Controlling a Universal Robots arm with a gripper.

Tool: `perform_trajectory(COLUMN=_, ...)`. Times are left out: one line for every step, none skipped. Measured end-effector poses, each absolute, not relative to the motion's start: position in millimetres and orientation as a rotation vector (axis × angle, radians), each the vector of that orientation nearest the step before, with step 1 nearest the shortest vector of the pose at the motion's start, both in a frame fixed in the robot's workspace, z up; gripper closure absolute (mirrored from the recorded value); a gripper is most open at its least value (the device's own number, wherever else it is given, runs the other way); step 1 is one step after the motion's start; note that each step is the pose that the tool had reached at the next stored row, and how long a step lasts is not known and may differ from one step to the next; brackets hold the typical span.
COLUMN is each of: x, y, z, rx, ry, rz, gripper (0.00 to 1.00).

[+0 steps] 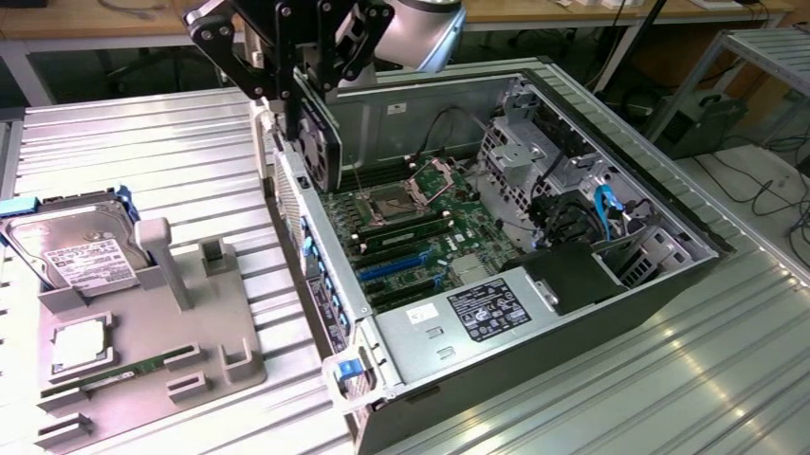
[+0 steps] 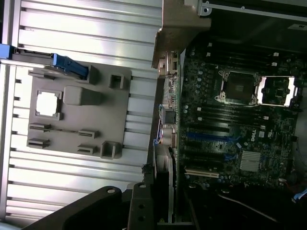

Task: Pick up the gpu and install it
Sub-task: 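Pick up the gpu and move the gpu toward the slot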

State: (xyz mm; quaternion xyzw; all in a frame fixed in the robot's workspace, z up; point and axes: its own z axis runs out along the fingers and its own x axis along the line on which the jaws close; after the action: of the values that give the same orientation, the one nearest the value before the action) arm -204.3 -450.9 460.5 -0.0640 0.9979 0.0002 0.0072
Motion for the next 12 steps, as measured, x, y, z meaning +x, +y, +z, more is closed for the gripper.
perform_trajectory(x=-203.3, y=-451.0, z=460.5, rx=-0.2, ry=3.121, rz=0.001, gripper=0.72)
perform_trajectory(x=-202.3, y=-450.9, z=460.5, rx=-0.2, ry=3.121, rz=0.001, gripper=0.72)
perform_trajectory(x=-201.3, y=-451.0, z=460.5, rx=-0.2, ry=3.121, rz=0.001, gripper=0.72)
perform_trajectory(x=-200.0, y=-451.0, z=460.4, rx=-0.2, ry=3.121, rz=0.001, gripper=0.72)
perform_trajectory(x=-199.0, y=-450.9, z=460.4, rx=-0.2, ry=3.121, rz=0.001, gripper=0.72)
perform_trajectory(x=-198.0, y=-451.0, z=460.4, rx=-0.2, ry=3.121, rz=0.001, gripper=0.72)
perform_trajectory(x=-196.6, y=-451.0, z=460.4, rx=-0.2, ry=3.121, rz=0.001, gripper=0.72)
perform_trajectory(x=-194.7, y=-450.9, z=460.4, rx=-0.2, ry=3.121, rz=0.001, gripper=0.72)
perform_trajectory(x=-192.6, y=-451.0, z=460.3, rx=-0.2, ry=3.121, rz=0.001, gripper=0.72)
perform_trajectory(x=-190.8, y=-451.0, z=460.3, rx=-0.2, ry=3.121, rz=0.001, gripper=0.72)
perform_trajectory(x=-188.9, y=-450.9, z=460.2, rx=-0.2, ry=3.121, rz=0.001, gripper=0.72)
perform_trajectory(x=-187.8, y=-450.9, z=460.2, rx=-0.2, ry=3.121, rz=0.001, gripper=0.72)
